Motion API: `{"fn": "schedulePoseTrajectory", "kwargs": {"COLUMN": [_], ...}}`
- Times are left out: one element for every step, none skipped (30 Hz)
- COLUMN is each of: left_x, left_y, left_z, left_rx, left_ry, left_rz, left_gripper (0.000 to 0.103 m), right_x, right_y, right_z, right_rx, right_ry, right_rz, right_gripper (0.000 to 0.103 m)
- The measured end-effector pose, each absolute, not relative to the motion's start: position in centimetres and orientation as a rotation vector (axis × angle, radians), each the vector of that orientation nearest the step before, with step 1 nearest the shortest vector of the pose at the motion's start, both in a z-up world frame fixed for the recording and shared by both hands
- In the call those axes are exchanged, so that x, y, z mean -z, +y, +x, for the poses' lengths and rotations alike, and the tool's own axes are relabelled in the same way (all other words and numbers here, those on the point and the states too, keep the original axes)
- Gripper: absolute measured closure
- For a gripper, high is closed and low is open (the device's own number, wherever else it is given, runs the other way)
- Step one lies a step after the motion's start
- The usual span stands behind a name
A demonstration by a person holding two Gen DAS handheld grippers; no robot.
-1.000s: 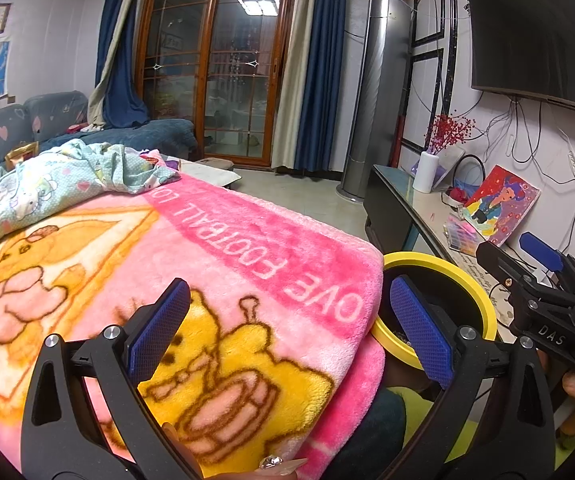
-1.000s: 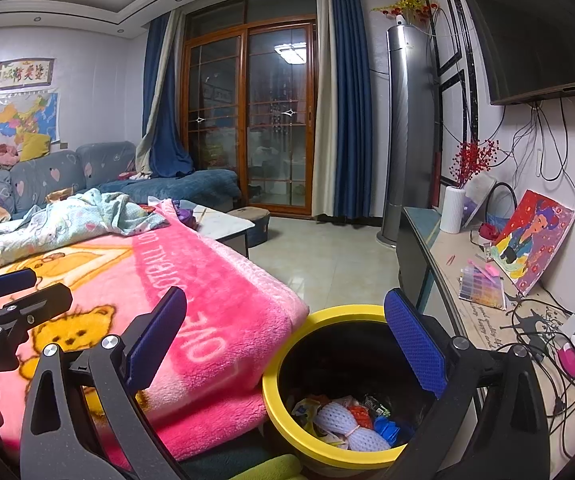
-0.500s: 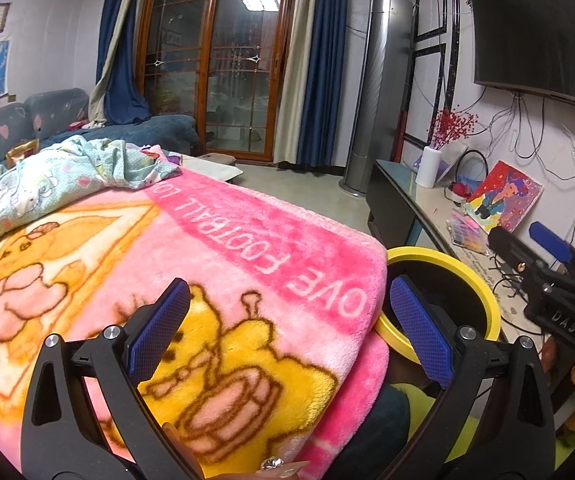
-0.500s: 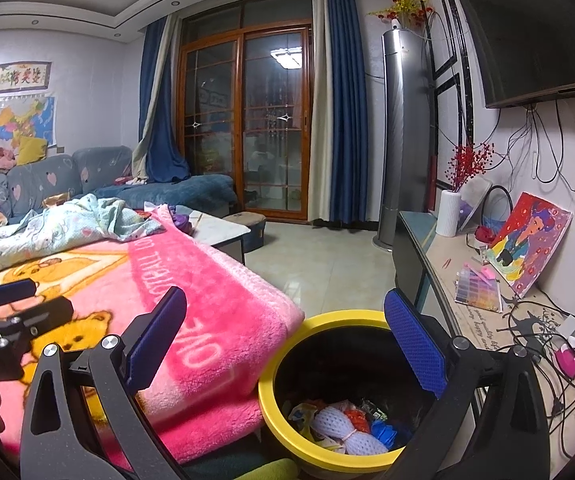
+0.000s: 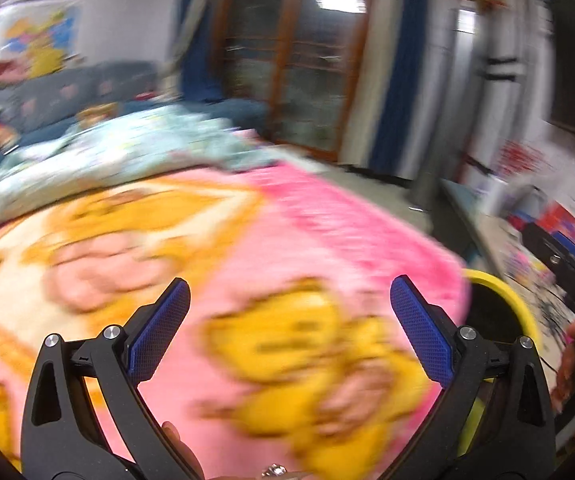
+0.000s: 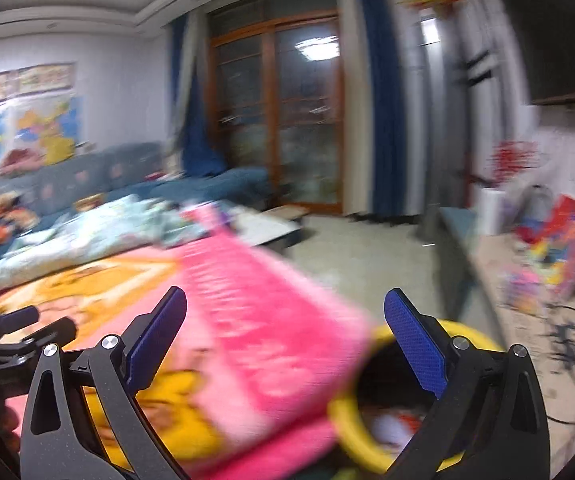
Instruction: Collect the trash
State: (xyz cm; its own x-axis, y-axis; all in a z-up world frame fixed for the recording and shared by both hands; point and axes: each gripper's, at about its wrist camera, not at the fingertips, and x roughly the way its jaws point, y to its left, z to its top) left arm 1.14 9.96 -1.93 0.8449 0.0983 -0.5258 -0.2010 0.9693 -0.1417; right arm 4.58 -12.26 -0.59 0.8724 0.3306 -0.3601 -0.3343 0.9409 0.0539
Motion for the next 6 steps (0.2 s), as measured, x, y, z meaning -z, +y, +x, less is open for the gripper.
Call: {"fn": "schedulePoseTrajectory", "kwargs": {"left_x": [2.2, 2.6, 3.1, 3.6, 4.2, 5.0], "left_y": [12.6, 15.2, 18.6, 21.5, 24.3, 27.3], "left_z": [0.6, -0.1, -0.9, -1.6, -2.2, -2.9], "left_rx": [-0.223, -0.292, -0.386, -0.471, -0.552, -0.649], "left_ry": [0.558, 0.572, 0.596, 0.629, 0.656, 0.692], "left_rz": [-0.210, -0.225, -0.242, -0.254, -0.260, -0.250], "left_gripper": [0.011, 0.011, 0.011, 0.011, 0.011, 0.011], "right_x": [0.7, 1.0, 1.5, 2.2, 2.7, 3.9], "right_y": [-9.1, -5.6, -2.3, 0.9, 3.1, 7.8], "right_z": [5.1, 5.6, 6.0, 6.1, 6.1, 6.0], "right_rx": [-0.420, -0.494, -0.563, -0.625, -0.662, -0.734], "right_ry": [0.416, 0.468, 0.520, 0.568, 0.595, 0.659], "right_rz": [-0.027, -0.050, -0.062, -0.070, -0.083, -0.135], "right_gripper": [0.007, 0.007, 0.007, 0.007, 0.007, 0.007]}}
